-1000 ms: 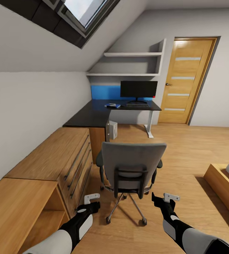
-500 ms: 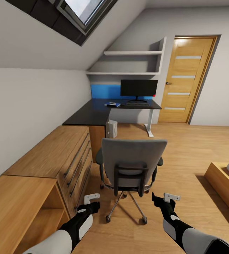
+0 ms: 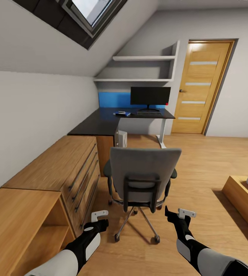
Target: In the bedroom, organize the workspace by keeping the computer under the desk, ensuring the monitor is on the desk, placing the keyboard on the desk next to the monitor, placing the mouse on the desk next to the keyboard, moving the folder from the swivel chair onto the desk next to the mouse, stacking the notebook on top of the folder with the pen on top of the notebook, and positioning the swivel chair next to the desk.
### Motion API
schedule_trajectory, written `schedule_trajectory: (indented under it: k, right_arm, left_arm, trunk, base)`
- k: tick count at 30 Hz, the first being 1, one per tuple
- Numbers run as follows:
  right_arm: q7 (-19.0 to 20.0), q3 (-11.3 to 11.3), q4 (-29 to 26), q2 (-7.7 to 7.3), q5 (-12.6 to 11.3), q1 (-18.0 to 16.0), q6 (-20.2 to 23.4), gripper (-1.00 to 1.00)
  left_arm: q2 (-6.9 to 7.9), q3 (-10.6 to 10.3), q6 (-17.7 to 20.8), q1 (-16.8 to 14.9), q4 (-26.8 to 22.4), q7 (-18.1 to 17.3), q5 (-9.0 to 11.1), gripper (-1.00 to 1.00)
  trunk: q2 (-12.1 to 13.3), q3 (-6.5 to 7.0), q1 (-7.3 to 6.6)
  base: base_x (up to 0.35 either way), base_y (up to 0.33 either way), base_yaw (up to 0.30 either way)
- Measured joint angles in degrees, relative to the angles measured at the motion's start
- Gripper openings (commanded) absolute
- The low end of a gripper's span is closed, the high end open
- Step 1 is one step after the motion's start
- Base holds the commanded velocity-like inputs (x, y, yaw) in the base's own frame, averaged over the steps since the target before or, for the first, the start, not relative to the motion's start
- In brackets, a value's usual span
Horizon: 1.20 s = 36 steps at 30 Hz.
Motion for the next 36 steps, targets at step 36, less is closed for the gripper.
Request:
schedule_trajectory:
  k: [36]
  right_arm:
    - [-0.1, -0.3, -0.2, -0.21, -0.1, 0.0, -0.1, 1.00]
  left_arm:
    - [0.00, -0.8, 0.7, 0.0, -0.9, 0.0, 0.1, 1.00]
  trunk:
    - [-14.4, -4.94, 7.91]
  base:
    - [0.000, 0.000, 0.000]
